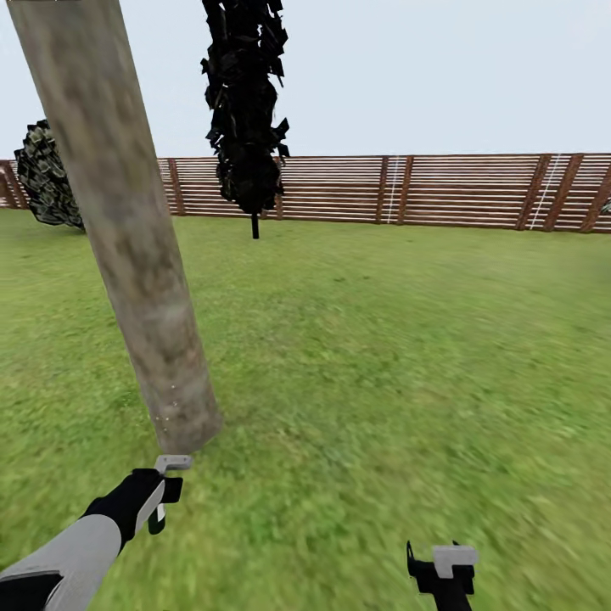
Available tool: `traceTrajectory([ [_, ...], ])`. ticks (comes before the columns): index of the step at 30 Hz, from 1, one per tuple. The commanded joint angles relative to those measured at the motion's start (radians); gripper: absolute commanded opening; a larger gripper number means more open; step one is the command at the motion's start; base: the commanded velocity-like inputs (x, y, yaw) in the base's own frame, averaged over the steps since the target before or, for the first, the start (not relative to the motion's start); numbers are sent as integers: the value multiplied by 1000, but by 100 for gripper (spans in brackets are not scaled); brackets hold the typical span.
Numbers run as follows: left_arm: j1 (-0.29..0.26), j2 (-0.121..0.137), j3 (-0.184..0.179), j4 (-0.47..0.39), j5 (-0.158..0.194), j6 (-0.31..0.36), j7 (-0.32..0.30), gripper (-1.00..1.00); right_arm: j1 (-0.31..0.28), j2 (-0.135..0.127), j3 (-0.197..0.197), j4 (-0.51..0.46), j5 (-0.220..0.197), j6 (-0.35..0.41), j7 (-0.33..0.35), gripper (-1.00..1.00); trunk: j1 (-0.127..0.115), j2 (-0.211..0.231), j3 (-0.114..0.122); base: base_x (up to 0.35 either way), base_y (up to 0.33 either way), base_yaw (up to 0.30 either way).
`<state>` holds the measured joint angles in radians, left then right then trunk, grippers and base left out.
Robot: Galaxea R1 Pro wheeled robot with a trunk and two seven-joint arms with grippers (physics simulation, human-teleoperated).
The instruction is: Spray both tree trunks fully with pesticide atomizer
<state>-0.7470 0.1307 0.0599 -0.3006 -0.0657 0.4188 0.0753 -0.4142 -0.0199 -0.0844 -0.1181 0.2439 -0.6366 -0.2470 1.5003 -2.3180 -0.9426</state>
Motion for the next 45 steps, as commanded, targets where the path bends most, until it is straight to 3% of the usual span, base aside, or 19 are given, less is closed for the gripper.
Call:
traceTrajectory([
  [1, 0, 2, 0, 0, 0, 0, 0, -100, 0, 0, 0, 0, 0, 0, 0, 100, 0, 0, 0, 91, -266, 257],
  [5, 0, 4, 1, 0, 0, 1, 0, -100, 0, 0, 0, 0, 0, 0, 0, 100, 0, 0, 0, 99, -266, 274],
  [13, 0, 5, 41, 0, -2, 2, 0, -100, 0, 0, 0, 0, 0, 0, 0, 100, 0, 0, 0, 133, -263, 277],
  [26, 0, 6, 43, 1, -2, 2, 1, -100, 0, 0, 0, 0, 0, 0, 0, 100, 0, 0, 0, 221, -208, 85],
  [35, 0, -4, 43, 2, -2, 0, 1, -100, 0, -1, 0, 0, 0, 0, 0, 100, 0, 0, 0, 60, -45, 261],
  [37, 1, 2, 44, 5, -3, 0, 1, -100, 0, -1, 0, 0, 0, 0, 0, 100, 0, 0, 0, 1, -1, 276],
  [39, 0, 36, 44, 14, -3, 0, 1, -100, 0, -2, 0, 0, 0, 0, 0, 100, 0, 0, 0, 0, 0, 277],
  [42, 0, 54, 42, 16, -1, 0, 0, -100, 0, -3, 0, 0, 0, 0, 0, 100, 0, 0, 0, 0, 0, 208],
  [43, 0, 50, 41, 15, 0, 0, 0, -100, 0, -3, 0, 0, 0, 0, 0, 100, 0, 0, 0, 0, 0, 70],
  [45, -1, 13, 39, 8, -1, 3, 0, -100, 0, -3, 0, 0, 0, 0, -1, 100, 0, 0, 0, 0, 0, 27],
])
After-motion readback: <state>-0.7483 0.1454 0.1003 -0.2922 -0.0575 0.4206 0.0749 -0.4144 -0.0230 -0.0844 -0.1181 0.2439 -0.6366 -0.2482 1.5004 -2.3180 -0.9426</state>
